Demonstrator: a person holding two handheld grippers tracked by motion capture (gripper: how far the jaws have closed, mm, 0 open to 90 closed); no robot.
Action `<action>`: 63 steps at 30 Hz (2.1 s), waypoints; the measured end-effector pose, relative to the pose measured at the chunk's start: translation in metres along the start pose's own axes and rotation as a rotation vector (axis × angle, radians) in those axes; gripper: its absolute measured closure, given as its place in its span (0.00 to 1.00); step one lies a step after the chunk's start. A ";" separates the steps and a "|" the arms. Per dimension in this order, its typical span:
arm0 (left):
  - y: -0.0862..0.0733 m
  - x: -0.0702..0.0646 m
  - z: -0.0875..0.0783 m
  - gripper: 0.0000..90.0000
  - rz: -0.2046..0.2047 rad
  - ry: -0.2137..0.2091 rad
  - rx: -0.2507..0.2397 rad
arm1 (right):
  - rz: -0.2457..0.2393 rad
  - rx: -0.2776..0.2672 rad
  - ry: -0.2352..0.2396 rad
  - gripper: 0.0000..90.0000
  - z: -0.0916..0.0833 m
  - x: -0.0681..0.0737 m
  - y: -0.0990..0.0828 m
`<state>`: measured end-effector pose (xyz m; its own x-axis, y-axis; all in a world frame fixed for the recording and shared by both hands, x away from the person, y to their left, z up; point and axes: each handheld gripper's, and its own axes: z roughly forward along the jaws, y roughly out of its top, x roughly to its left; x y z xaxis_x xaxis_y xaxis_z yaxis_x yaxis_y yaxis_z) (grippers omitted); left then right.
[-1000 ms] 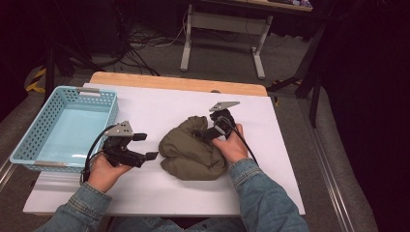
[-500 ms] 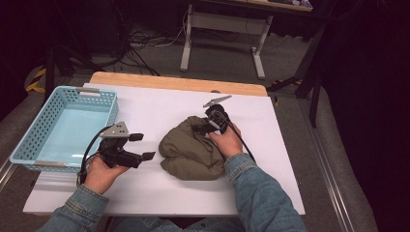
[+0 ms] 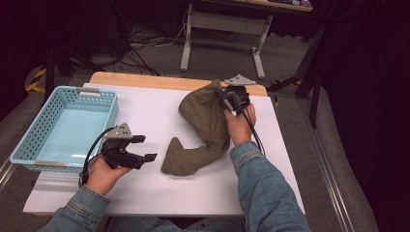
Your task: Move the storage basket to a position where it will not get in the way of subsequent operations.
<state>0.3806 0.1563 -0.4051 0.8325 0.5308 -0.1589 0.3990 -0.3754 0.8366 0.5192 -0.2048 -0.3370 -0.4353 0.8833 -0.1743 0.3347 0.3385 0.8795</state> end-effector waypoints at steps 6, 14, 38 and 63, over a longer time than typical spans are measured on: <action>0.001 -0.005 0.009 0.20 0.017 -0.034 0.017 | 0.135 0.152 0.056 0.24 0.002 -0.028 -0.028; 0.004 -0.015 0.039 0.20 0.052 -0.073 0.080 | 0.123 0.147 0.158 0.12 -0.024 -0.021 -0.050; 0.012 -0.052 0.074 0.91 0.298 -0.150 0.120 | 0.019 0.113 0.397 0.15 -0.084 0.027 -0.074; 0.004 -0.133 0.091 0.97 0.607 -0.504 0.146 | 0.084 0.189 0.342 0.02 -0.088 0.046 -0.111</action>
<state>0.3067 0.0151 -0.4287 0.9798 -0.1921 0.0554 -0.1623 -0.6025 0.7814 0.3882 -0.2300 -0.4038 -0.6423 0.7623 0.0800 0.5151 0.3520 0.7815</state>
